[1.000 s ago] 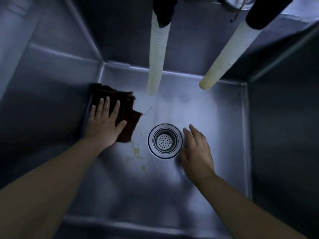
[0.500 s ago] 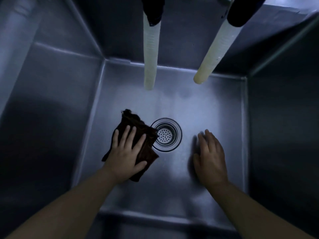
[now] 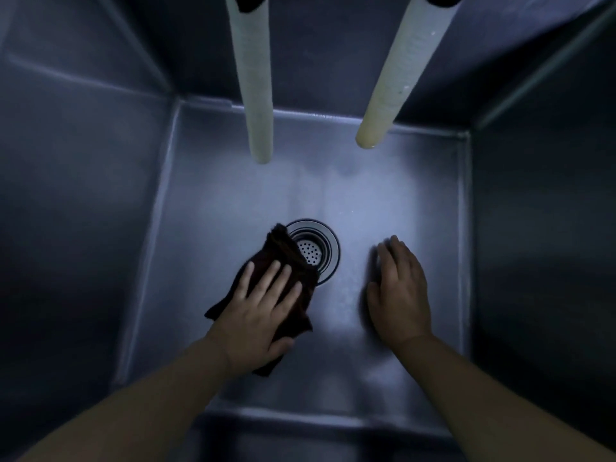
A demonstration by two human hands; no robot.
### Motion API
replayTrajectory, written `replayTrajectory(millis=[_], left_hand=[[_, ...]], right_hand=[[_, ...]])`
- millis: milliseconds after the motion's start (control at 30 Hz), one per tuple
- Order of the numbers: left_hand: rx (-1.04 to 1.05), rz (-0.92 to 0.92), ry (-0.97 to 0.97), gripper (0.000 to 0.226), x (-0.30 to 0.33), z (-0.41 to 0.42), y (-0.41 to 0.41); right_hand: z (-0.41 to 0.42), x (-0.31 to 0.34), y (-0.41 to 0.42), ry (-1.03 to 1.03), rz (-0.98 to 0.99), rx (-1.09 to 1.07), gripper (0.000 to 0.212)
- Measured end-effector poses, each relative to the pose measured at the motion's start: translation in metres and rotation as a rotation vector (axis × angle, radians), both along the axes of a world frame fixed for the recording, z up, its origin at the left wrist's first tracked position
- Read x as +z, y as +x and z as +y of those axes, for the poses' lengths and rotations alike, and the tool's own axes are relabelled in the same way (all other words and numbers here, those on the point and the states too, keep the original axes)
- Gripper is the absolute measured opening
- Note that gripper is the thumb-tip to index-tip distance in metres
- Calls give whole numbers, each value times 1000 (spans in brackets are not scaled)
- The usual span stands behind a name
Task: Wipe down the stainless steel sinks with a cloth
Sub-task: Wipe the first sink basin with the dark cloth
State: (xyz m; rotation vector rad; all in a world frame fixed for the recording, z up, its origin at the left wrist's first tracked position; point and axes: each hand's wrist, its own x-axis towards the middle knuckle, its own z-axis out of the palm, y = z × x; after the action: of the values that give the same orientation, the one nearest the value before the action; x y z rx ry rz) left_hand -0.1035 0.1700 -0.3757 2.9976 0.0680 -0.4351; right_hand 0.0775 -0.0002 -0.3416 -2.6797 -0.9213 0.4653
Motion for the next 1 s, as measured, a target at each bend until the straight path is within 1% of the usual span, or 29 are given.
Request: replayTrajectory(millis=[100, 167, 333, 400, 467, 533, 567, 600, 633, 700, 733, 767, 833, 900, 1000], left_hand=[[-108, 1, -28, 87, 0, -11, 6], [-125, -5, -56, 87, 1, -22, 20], [21, 75, -112, 88, 10, -55, 66], [50, 82, -154, 85, 11, -58, 73], [61, 42, -192, 83, 18, -45, 68], [151, -36, -169, 81, 27, -23, 55], [234, -67, -137, 81, 29, -10, 48], [297, -57, -113, 83, 30, 3, 42], [329, -28, -98, 84, 30, 15, 38], [323, 31, -109, 81, 25, 31, 32], [296, 29, -111, 76, 24, 36, 31], [264, 29, -102, 70, 23, 41, 29], [221, 3, -71, 61, 20, 50, 25], [175, -27, -49, 60, 17, 57, 22], [147, -34, -6, 53, 20, 62, 24]], right_hand=[[-3, 0, 1, -4, 2, 14, 59], [-5, -2, 0, 3, -6, 31, 58], [-1, -5, -5, 65, -35, 29, 55], [3, -1, -10, 128, -39, 19, 52], [10, 4, -16, 205, -16, 21, 45], [21, 8, -24, 244, 36, 85, 44], [27, 9, -31, 227, 33, 147, 43], [34, 9, -37, 160, -6, 233, 42], [43, 7, -44, 48, -53, 336, 46], [64, 5, -54, -234, -55, 494, 74], [74, 1, -55, -329, -34, 529, 85], [83, -3, -54, -392, -7, 542, 92], [98, -14, -51, -447, -8, 552, 96], [105, -19, -49, -449, 3, 556, 97], [102, -23, -44, -398, 117, 541, 90]])
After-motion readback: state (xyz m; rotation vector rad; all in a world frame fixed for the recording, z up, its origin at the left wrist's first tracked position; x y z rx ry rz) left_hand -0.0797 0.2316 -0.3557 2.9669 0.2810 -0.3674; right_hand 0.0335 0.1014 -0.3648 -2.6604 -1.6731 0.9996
